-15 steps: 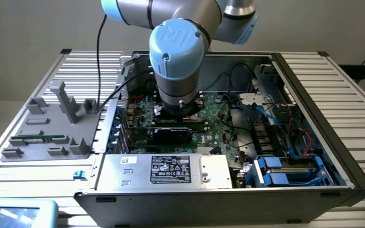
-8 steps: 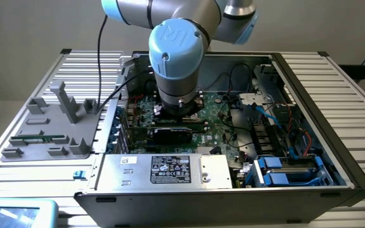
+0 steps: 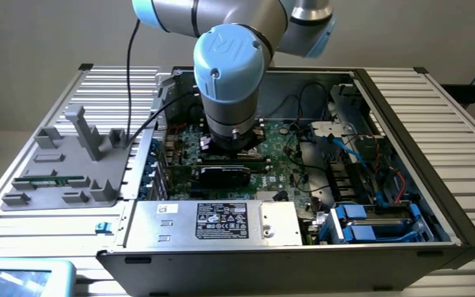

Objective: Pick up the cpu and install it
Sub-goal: 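Install the second cpu locking lever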

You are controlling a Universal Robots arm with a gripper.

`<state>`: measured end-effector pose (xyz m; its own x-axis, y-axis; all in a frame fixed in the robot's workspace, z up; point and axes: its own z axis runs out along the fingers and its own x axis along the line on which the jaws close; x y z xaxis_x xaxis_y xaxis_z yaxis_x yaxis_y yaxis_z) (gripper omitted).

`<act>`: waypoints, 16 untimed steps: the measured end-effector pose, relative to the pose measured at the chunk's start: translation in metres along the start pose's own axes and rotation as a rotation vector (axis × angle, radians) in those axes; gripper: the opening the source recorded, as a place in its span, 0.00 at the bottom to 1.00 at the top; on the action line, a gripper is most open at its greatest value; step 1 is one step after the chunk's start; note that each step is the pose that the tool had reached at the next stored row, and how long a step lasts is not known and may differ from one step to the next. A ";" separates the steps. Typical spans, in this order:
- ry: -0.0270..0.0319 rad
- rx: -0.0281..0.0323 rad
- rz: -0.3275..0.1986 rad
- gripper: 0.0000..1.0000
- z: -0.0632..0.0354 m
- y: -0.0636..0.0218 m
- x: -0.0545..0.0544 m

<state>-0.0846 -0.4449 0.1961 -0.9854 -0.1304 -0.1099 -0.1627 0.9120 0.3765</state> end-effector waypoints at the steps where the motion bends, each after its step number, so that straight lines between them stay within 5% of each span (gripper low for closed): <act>1: 0.0000 0.0001 0.000 0.09 0.0001 0.0002 0.000; 16: -0.0036 -0.0035 -0.001 0.09 0.0015 -0.0002 0.000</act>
<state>-0.0847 -0.4444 0.1947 -0.9850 -0.1300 -0.1136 -0.1639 0.9106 0.3795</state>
